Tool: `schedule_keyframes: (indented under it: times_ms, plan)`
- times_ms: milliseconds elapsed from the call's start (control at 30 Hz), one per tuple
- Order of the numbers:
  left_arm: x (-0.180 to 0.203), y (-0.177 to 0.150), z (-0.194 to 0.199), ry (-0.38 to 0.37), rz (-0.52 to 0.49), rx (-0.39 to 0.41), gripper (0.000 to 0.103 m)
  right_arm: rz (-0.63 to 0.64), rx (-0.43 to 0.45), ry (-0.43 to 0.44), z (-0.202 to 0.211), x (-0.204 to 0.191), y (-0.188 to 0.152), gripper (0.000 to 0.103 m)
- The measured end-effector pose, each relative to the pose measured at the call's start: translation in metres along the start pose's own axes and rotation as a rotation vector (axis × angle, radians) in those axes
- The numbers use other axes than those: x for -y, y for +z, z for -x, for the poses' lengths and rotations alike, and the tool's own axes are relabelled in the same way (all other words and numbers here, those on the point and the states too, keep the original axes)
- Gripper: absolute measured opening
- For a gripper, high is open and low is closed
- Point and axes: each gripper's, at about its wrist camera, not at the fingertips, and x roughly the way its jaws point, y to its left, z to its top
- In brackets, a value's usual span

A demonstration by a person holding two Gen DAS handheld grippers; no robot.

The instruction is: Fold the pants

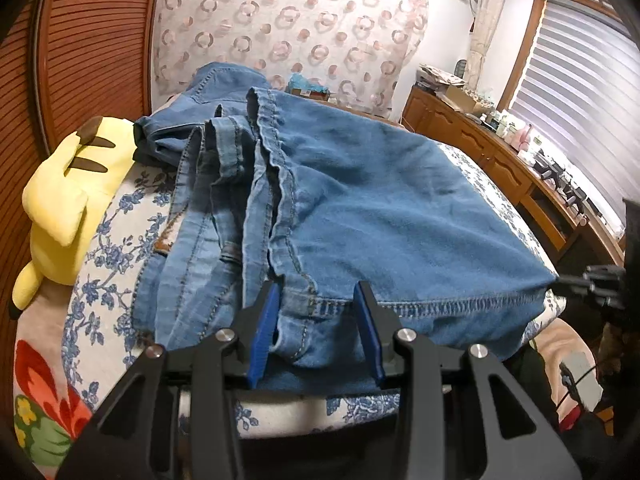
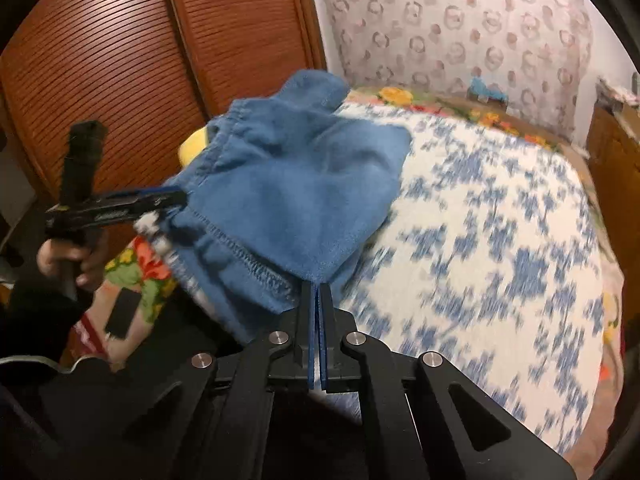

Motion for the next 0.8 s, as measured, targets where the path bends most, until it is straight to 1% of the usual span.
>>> schedule_keyframes:
  times_ms: [33, 67, 167, 433, 500, 533, 567, 667, 700, 733, 800]
  plan:
    - [0.000, -0.001, 0.000, -0.001, -0.001, -0.001, 0.037, -0.007, -0.030, 0.011, -0.004, -0.001, -0.006, 0.000]
    - [0.000, -0.001, 0.001, -0.001, 0.000, 0.000, 0.037, -0.009, -0.041, 0.017, -0.006, -0.002, -0.010, 0.000]
    - [-0.001, -0.001, 0.001, -0.001, 0.002, 0.001, 0.037, -0.002, -0.033, 0.002, -0.006, -0.006, -0.014, 0.000]
    - [0.001, -0.002, 0.004, 0.009, -0.008, 0.006, 0.037, -0.008, 0.088, -0.058, 0.009, 0.005, 0.014, 0.000]
    - [0.001, -0.002, 0.006, 0.009, -0.010, 0.007, 0.037, -0.022, 0.097, -0.080, 0.006, 0.007, 0.022, 0.011]
    - [0.000, -0.002, 0.005, 0.009, -0.011, 0.008, 0.037, -0.035, 0.103, -0.086, 0.003, 0.010, 0.025, 0.027]
    - [0.001, -0.002, 0.006, 0.012, -0.019, 0.014, 0.037, -0.048, 0.110, -0.085, 0.000, 0.012, 0.028, 0.040]
    - [0.006, 0.001, 0.012, 0.015, -0.049, 0.029, 0.037, -0.086, 0.107, -0.074, -0.016, 0.018, 0.034, 0.055]
    - [0.009, 0.002, 0.014, 0.029, -0.068, 0.039, 0.038, -0.099, 0.095, -0.073, -0.024, 0.020, 0.035, 0.056]
    - [0.013, 0.004, 0.016, 0.035, -0.078, 0.044, 0.044, -0.110, 0.089, -0.071, -0.031, 0.021, 0.034, 0.056]
    - [0.019, 0.007, 0.016, 0.036, -0.097, 0.048, 0.045, -0.133, 0.066, -0.065, -0.045, 0.025, 0.033, 0.056]
